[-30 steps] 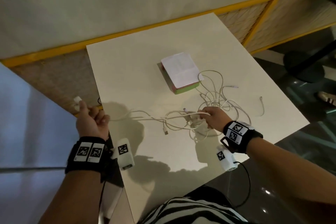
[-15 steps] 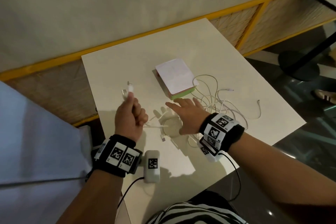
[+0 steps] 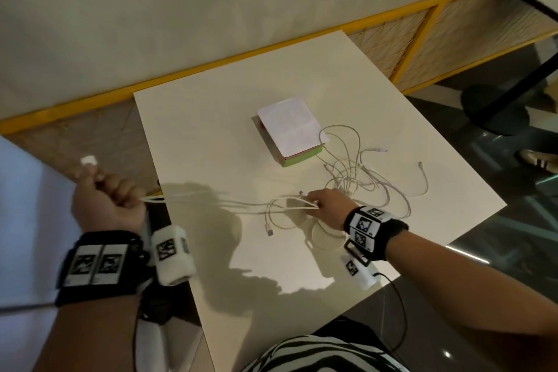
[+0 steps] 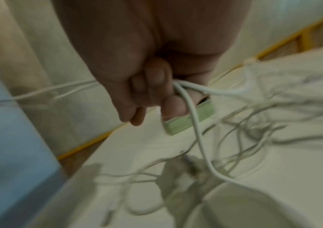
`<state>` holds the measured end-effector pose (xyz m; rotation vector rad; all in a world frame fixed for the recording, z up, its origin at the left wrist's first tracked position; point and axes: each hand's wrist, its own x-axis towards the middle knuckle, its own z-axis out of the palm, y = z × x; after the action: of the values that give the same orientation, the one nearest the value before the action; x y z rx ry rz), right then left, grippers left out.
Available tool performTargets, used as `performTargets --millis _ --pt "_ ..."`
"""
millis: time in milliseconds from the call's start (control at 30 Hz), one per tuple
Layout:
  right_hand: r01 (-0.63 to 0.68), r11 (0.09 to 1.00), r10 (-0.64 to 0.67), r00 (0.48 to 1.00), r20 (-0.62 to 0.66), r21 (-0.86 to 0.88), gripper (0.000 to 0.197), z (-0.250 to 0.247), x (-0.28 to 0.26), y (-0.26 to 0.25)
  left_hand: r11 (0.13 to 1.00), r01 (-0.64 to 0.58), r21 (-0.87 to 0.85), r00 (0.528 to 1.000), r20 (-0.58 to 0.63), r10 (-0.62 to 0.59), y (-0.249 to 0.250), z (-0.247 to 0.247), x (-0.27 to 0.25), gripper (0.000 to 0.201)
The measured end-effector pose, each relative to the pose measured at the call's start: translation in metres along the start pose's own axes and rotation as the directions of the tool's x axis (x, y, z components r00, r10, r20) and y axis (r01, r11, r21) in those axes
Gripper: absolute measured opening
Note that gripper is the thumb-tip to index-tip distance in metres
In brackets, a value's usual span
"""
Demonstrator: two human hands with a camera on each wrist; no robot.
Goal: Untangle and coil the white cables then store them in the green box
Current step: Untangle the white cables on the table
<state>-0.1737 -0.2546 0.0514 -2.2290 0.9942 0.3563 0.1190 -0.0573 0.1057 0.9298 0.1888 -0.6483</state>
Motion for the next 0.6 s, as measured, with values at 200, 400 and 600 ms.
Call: performTargets --millis 200,400,600 --pt "-0.143 0.979 0.125 0.985 -0.121 -0.149 0.017 -0.044 -0.014 0.040 1.000 -0.029 -0.008 0.997 -0.069 0.028 0.012 -0.057 0.030 0.046" --pt "-0.207 0.977 0.215 0.937 -0.276 0.056 0.019 -0.068 -0.014 0.057 0.999 -0.008 0.037 0.975 -0.223 0.016 -0.010 -0.055 0.020 0.055" --pt "-0.031 0.998 0.012 0.933 -0.360 -0.047 0.020 -0.059 -0.004 -0.005 0.654 -0.082 0.752 0.994 0.108 0.000 -0.098 0.031 -0.022 0.028"
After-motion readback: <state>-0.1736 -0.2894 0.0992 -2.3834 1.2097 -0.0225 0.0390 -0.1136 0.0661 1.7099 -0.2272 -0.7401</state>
